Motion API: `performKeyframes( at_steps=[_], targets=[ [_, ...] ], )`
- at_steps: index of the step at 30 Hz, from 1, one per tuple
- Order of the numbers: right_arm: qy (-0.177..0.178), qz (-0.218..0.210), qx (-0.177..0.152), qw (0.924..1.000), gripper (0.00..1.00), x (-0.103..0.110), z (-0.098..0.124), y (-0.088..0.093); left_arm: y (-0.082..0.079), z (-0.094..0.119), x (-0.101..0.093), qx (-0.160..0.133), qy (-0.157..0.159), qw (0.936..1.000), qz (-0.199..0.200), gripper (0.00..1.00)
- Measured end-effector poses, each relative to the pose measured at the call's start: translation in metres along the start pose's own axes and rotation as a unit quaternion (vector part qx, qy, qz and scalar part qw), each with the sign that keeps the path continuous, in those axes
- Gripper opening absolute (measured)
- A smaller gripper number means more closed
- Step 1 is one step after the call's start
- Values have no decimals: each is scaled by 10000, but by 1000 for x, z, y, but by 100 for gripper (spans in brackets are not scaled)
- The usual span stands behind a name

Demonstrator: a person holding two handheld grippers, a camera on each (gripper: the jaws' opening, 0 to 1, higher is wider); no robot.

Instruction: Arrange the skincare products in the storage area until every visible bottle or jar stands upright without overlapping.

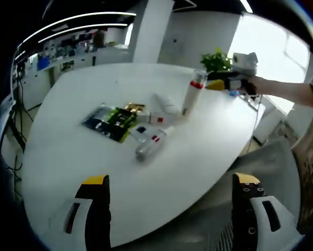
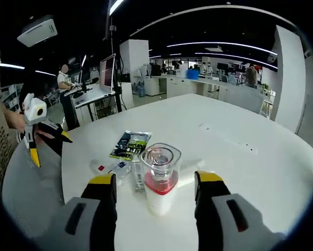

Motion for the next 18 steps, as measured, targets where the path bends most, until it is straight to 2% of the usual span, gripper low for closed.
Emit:
performKeyframes(
  at_steps=[10,15,18],
  targets=[
    [-182,59,-76,9998,44,-3,-13,1,5,-1,1,139,-33,9999,-29,94],
    [-210,29,-220,9995,32,-3,-16,-1,9,-3,1,238,-31,9997,-75,95],
    [-195,49,-213,9996,32,-5,-16,-1,9,-3,-1,263,-11,9996,-127,95]
  ],
)
Point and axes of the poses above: the point that each gripper's makers call its tool centre point, and the gripper's own axes: z roughly backward along the fingers, x roughly to its left, y roughly out of its underside, the point moved 3 cm from there along z, roughly backward along the fingers, and after that the axes turned 12 degrees about -x, right-handed, at the moved point
